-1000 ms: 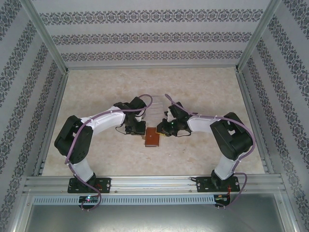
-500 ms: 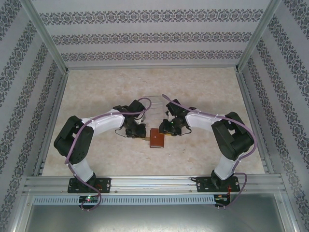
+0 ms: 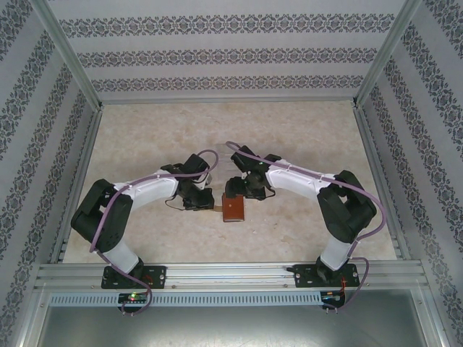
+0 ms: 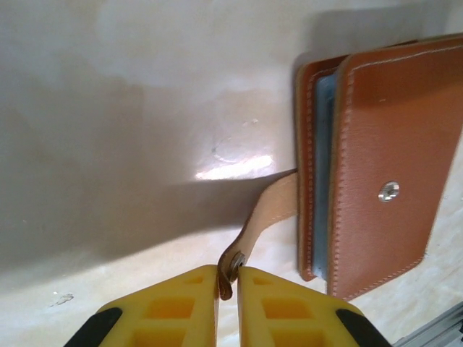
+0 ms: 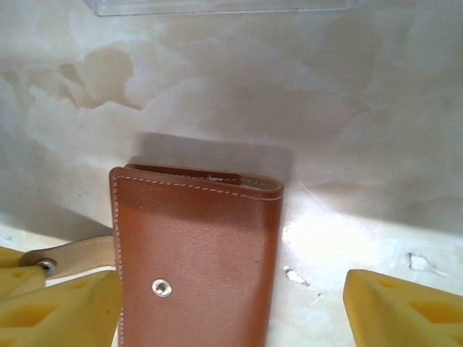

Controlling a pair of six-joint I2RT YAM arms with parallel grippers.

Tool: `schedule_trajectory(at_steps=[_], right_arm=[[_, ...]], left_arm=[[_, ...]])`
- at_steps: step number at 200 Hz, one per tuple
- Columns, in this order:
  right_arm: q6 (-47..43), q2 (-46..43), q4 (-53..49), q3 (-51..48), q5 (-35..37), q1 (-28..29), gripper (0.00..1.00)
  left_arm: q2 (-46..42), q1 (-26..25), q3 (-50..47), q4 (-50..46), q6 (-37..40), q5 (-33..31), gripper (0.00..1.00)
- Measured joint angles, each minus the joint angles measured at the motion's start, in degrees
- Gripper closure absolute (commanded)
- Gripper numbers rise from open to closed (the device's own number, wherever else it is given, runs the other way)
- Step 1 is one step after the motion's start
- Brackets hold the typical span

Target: Take the credit cards out of the card holder

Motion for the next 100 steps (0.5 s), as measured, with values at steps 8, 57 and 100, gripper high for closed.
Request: schedule_trajectory(at_steps=[8, 57, 100], right_arm=[[0.46, 0.02, -0.96, 0.79, 0.66, 0.61, 0.16], [2.21, 2.84, -5.16, 5.57, 3.61, 3.93, 0.09], [2.8, 6.82, -8.46, 8.15, 4.98, 5.75, 0.07]], left_arm=[[-0.17, 0.33, -0.98, 0.98, -0.33, 0.44, 0.86], [-1.75, 3.98, -7.3, 7.45, -2.4, 4.35, 0.86], [-1.77, 5.57, -10.19, 11.58, -3.37, 7.54, 0.86]])
